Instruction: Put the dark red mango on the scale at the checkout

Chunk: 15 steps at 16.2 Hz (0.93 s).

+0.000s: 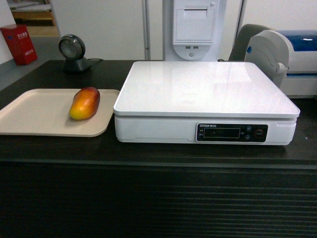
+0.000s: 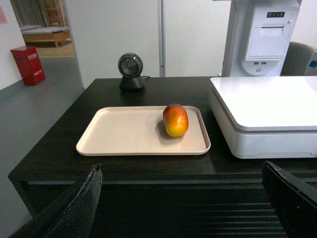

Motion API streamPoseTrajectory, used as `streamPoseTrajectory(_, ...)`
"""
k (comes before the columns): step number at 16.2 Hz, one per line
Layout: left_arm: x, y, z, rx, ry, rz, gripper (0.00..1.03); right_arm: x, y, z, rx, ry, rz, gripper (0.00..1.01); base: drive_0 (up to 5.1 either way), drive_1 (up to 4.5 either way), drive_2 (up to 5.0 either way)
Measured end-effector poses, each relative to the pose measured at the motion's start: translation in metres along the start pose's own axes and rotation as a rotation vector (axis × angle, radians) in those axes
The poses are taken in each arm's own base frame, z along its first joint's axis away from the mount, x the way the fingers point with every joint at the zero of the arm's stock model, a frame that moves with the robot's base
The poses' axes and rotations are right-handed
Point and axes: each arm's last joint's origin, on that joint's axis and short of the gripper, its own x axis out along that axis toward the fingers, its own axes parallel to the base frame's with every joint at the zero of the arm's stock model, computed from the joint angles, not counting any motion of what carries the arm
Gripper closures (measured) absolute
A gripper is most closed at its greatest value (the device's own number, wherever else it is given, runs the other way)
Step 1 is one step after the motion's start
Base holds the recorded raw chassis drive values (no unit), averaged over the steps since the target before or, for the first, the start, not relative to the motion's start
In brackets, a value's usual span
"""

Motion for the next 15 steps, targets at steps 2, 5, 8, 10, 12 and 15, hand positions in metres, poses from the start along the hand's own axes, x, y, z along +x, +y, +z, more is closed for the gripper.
streamPoseTrajectory(2, 0.0, 0.0, 0.0, 0.0, 0.0, 0.0, 0.05, 0.0, 0.0, 0.0, 0.0, 0.0, 0.0, 0.03, 0.0, 0.0, 0.0)
streamPoseTrajectory(5, 0.0, 0.0, 0.0, 0.0, 0.0, 0.0, 0.05, 0.0, 0.0, 0.0, 0.0, 0.0, 0.0, 0.03, 0.0, 0.0, 0.0)
streamPoseTrajectory(8, 0.0, 0.0, 0.0, 0.0, 0.0, 0.0, 0.05, 0.0, 0.0, 0.0, 0.0, 0.0, 0.0, 0.03, 0.0, 0.0, 0.0)
streamPoseTrajectory(10, 0.0, 0.0, 0.0, 0.0, 0.0, 0.0, 0.05, 0.0, 0.0, 0.0, 0.0, 0.0, 0.0, 0.03, 0.0, 0.0, 0.0)
streamPoseTrajectory(12, 0.0, 0.0, 0.0, 0.0, 0.0, 0.0, 0.05, 0.0, 0.0, 0.0, 0.0, 0.0, 0.0, 0.03, 0.0, 0.0, 0.0)
streamPoseTrajectory(15, 0.0093, -0.0082, 0.0023, -0.038, 0.148, 0.163, 0.05, 0.0, 0.0, 0.0001, 0.0, -0.001, 0.001, 0.03, 0.0, 0.0, 0.0)
